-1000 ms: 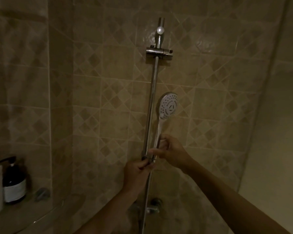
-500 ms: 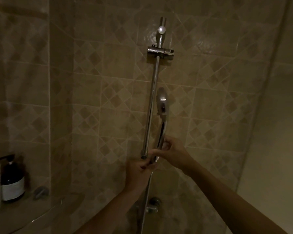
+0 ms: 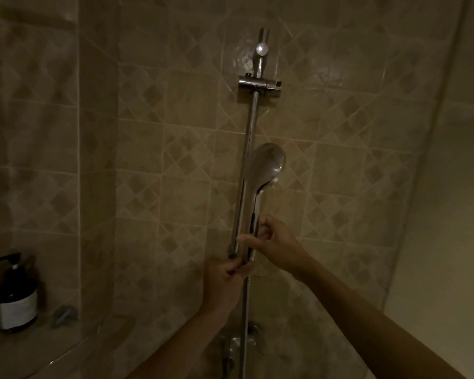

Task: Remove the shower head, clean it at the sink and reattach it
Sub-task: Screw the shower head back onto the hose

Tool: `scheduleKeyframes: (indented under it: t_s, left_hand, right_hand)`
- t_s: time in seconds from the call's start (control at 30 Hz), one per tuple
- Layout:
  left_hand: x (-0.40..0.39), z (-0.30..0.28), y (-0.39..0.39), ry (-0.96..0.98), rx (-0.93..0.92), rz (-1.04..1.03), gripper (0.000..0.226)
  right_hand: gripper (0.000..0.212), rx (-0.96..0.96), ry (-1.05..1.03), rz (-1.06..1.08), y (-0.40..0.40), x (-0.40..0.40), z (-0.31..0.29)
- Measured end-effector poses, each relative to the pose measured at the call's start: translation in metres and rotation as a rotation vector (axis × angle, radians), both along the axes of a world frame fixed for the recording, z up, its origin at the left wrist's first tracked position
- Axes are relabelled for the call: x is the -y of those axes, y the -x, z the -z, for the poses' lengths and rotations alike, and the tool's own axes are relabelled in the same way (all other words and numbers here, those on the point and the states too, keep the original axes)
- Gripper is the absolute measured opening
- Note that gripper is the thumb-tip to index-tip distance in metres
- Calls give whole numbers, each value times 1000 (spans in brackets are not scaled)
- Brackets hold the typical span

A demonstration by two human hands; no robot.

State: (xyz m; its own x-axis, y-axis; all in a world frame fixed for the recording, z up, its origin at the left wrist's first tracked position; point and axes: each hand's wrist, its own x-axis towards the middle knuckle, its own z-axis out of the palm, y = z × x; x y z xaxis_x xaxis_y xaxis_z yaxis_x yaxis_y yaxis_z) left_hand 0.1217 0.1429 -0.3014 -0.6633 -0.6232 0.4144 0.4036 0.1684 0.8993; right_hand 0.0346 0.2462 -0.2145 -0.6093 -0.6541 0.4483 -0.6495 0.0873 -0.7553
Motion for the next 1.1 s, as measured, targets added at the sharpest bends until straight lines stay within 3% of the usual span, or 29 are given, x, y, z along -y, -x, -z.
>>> scheduleKeyframes:
  t_s: [0.1,0.2,0.3,0.4,0.43,0.53,0.6,0.7,0.87,0.93,1.0,1.1]
  left_hand:
    - [4,-2,0,-43,5,14,33]
    - [6,-1,0,-34,-2,39,27]
    - [5,3,3,-37,0,39,23]
    - [4,7,6,-47,38,30,24]
    - [5,8,6,-43,41,32,25]
    - [7,9,6,-17,33,32,25]
    - [9,10,5,11,33,35,26]
    - [8,11,4,2,43,22,25]
    - [0,10,4,-6,29,17,20]
    - [-2,9,3,-12,22,35,20]
    - [-1,8,2,-22,31,43,22]
    - [0,10,-1,-36,48,64,21]
  right_hand:
    - [32,87,-120,-144,3,-4,-1]
    - [26,236,-20,-297,10,-9,2]
    - [19,120,32,-149,15,-6,8]
    - [41,37,15,29,21,0,16]
    - [43,67,-1,0,23,0,18]
    - [21,248,-26,-210,27,-6,20]
    - [27,303,-1,-294,28,-11,19]
    - [31,226,35,-229,26,-12,20]
    - [83,40,62,5,8,-7,17]
    - [71,43,-1,-23,7,-8,16]
    - [41,153,-38,-164,10,-14,14]
    - [38,242,-17,-299,11,-22,14]
